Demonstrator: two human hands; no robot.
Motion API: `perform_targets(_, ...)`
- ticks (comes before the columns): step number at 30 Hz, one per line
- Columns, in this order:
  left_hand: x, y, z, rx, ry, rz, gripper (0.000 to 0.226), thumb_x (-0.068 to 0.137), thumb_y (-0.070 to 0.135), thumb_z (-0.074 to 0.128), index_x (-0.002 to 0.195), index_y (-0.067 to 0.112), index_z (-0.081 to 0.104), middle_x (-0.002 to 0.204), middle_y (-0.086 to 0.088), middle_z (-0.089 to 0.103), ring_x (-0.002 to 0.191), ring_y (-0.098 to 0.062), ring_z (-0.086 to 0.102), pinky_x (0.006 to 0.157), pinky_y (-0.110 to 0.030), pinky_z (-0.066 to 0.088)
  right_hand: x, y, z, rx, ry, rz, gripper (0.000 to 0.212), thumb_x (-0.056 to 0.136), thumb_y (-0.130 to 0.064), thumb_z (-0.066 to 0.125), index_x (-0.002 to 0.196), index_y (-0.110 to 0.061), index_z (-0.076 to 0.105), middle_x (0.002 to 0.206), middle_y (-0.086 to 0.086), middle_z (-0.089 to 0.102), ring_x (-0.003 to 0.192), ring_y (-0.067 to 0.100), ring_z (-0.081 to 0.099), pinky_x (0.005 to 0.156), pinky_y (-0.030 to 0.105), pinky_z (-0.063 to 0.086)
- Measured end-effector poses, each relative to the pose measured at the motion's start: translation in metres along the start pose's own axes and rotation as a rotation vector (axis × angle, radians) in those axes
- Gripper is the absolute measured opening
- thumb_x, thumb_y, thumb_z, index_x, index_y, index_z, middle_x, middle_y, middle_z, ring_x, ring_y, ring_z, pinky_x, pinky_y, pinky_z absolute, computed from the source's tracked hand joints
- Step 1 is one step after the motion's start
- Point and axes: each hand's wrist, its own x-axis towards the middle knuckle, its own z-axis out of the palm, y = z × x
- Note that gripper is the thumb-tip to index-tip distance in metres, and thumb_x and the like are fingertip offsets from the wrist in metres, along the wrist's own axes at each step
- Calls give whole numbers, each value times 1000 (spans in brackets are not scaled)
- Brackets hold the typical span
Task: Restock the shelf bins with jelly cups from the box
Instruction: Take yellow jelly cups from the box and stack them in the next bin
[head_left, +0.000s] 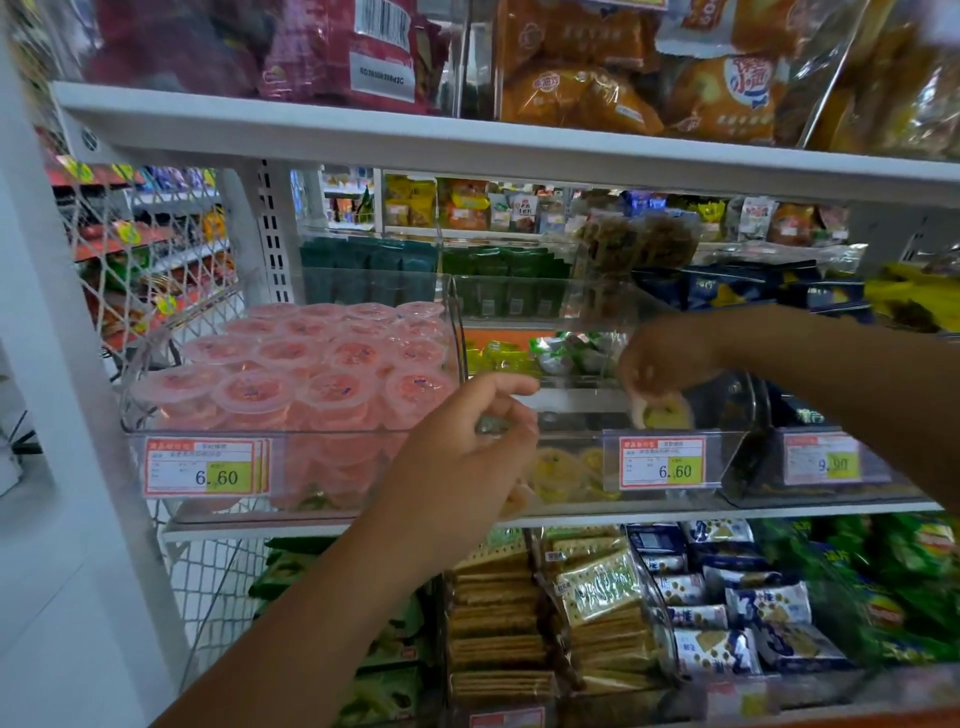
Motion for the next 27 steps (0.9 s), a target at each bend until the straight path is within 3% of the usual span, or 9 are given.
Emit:
perform_targets(3,1,-3,-4,17,13,0,32,94,19,52,113,43,58,99,23,61,66,-7,67,75,-51,58,16,-2,18,-22,-187,65,24,87,-4,61,79,-26,60,83,-3,62,84,19,65,75,30,55)
perform_targets(6,2,-6,-6,40,19,5,34,94,17,52,113,45,58,99,23,62,68,-9,67,74,-51,58,26,-3,31,50,-239,68,20,90,-5,61,84,-25,58,85,-3,59,77,13,61,65,21,53)
perform_targets(12,2,-10,-9,46,36,-9,33,94,18,53,111,46,59,99,24,63,70,-9,67,73,-49,58,19,-1,32,198,-274,30,22,92,-7,59,90,-29,63,92,-8,62,87,10,61,75,24,53)
perform_targets(14,2,-7,-8,45,36,3,30,96,21,51,111,45,60,99,24,63,70,-8,68,74,-50,58,6,-2,23,302,-95,-63,32,91,-3,58,93,-34,63,101,-10,62,98,12,61,84,27,50)
perform_targets(16,3,-3,-6,24,46,25,26,98,23,48,111,42,60,99,21,64,70,-6,68,75,-51,58,-11,-10,8,591,125,-185,32,90,1,59,98,-30,66,103,-4,67,99,14,64,85,28,52)
perform_targets(19,8,4,1,-4,120,96,22,99,28,45,110,43,57,98,16,64,72,-5,68,71,-41,59,-41,-37,-11,1003,89,-343,33,82,5,65,109,-13,62,109,5,70,100,24,68,86,32,56)
perform_targets(22,15,14,9,-2,203,166,17,100,30,41,108,38,54,98,15,61,73,6,64,58,-12,48,-59,-66,-10,1047,2,-472,47,73,5,74,112,-10,53,116,2,65,101,35,66,88,38,56)
perform_targets(25,22,19,13,5,262,187,12,101,31,39,109,35,48,89,18,60,72,13,59,53,-7,43,-62,-85,-1,1131,153,-514,38,73,2,73,107,-8,57,99,3,71,87,35,69,81,38,58)
perform_targets(27,26,15,12,47,280,183,20,101,36,37,116,33,49,96,18,58,80,14,56,57,-6,43,-60,-90,0,1165,250,-526,29,73,-6,70,101,-3,63,90,10,73,78,30,70,72,34,60)
